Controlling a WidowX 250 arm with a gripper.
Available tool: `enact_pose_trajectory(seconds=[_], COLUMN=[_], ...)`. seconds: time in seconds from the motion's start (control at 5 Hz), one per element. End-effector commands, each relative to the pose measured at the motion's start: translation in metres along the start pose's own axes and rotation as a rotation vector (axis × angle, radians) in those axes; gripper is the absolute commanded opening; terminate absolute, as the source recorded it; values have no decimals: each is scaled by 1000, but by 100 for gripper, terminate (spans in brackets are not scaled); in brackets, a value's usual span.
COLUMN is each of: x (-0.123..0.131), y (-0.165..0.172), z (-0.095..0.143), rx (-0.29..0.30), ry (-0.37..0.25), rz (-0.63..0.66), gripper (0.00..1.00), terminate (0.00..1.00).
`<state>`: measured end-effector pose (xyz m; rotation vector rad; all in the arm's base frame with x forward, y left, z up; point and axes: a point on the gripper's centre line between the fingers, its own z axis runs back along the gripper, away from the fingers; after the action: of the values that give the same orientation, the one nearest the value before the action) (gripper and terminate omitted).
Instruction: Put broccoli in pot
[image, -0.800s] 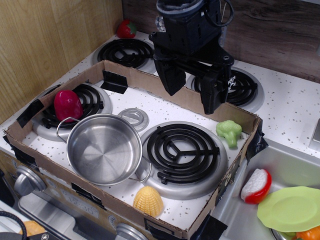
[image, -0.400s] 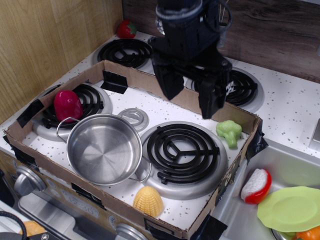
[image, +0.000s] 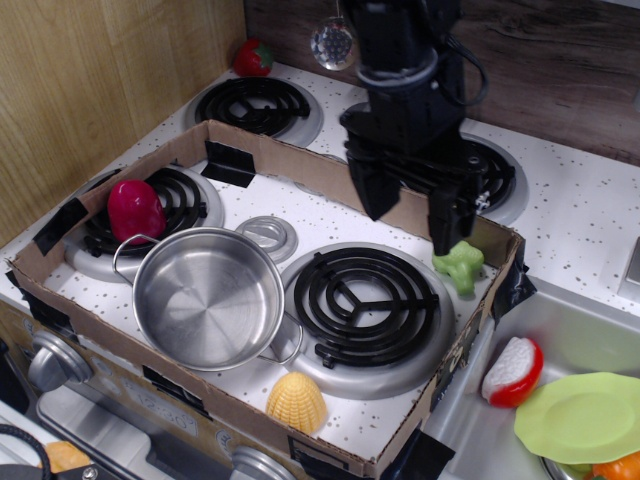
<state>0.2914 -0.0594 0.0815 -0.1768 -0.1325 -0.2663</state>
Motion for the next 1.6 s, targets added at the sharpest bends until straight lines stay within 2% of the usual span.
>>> enact_pose_trajectory(seconds=[0.0,0.4,0.6,1.0,1.4], x=[24,41,47,54,55], y=[6,3,0,-5,0], z=[-3,-22,-31,-55,-80], rx=[2,45,43,122,117], ry=[-23,20,9,4,-4], rz=[-12,17,33,187,231], gripper=[100,100,100,100,100], terminate=[0,0,0,0,0])
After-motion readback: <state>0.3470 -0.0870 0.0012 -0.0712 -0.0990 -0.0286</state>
